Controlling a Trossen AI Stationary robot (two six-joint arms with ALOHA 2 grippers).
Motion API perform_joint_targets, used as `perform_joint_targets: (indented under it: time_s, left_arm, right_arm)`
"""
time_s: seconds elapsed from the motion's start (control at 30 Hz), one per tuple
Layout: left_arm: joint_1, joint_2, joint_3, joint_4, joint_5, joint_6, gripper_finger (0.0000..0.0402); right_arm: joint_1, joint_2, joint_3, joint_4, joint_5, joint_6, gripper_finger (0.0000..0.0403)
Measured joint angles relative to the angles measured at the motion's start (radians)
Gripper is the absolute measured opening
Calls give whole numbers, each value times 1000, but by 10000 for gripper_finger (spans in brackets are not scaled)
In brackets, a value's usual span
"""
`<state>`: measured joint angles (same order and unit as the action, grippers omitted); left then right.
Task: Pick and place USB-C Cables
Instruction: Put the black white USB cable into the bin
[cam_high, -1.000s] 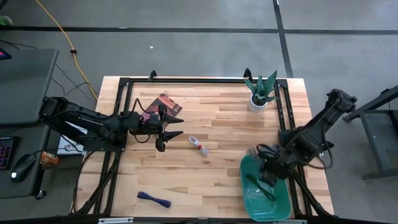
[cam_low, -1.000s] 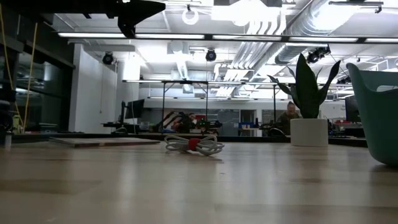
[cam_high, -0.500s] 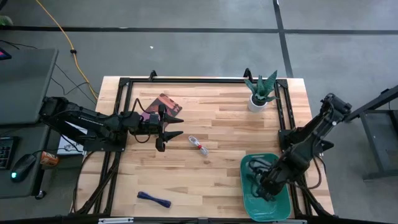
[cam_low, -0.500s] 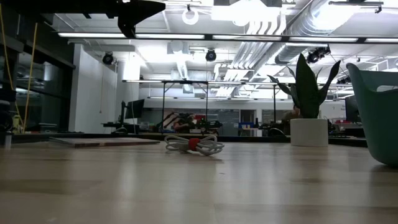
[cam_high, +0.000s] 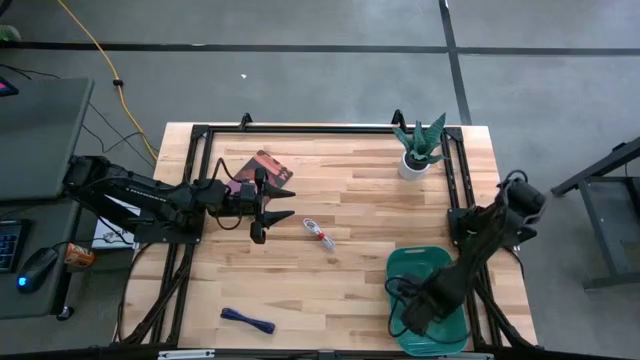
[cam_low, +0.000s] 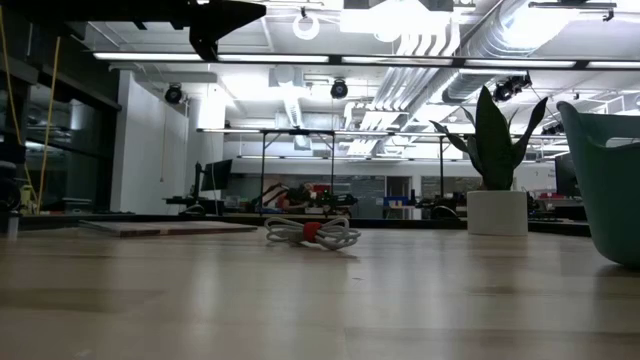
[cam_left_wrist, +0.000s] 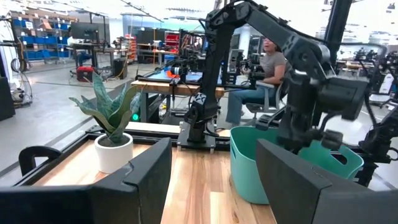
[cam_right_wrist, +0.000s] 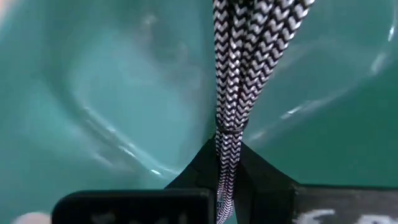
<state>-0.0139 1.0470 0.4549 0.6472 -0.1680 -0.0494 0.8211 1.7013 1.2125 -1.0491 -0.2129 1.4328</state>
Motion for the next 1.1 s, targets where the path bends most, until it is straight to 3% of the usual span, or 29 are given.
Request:
perform_joint_targets:
  time_s: [0.33, 0.6, 0.9, 1.1]
  left_arm:
    - [0, 0, 0, 0, 0, 0, 209]
    - [0, 0, 0, 0, 0, 0, 209]
    - [0, 0, 0, 0, 0, 0, 209]
    - [0, 0, 0, -1, 0, 0, 209]
  right_arm:
    - [0, 18, -86, 83, 18, -25, 3]
    - [-10, 18, -238, 245, -94, 20, 3]
    - [-10, 17, -261, 320, -87, 35, 5]
    - [-9, 17, -261, 319, -73, 41, 35]
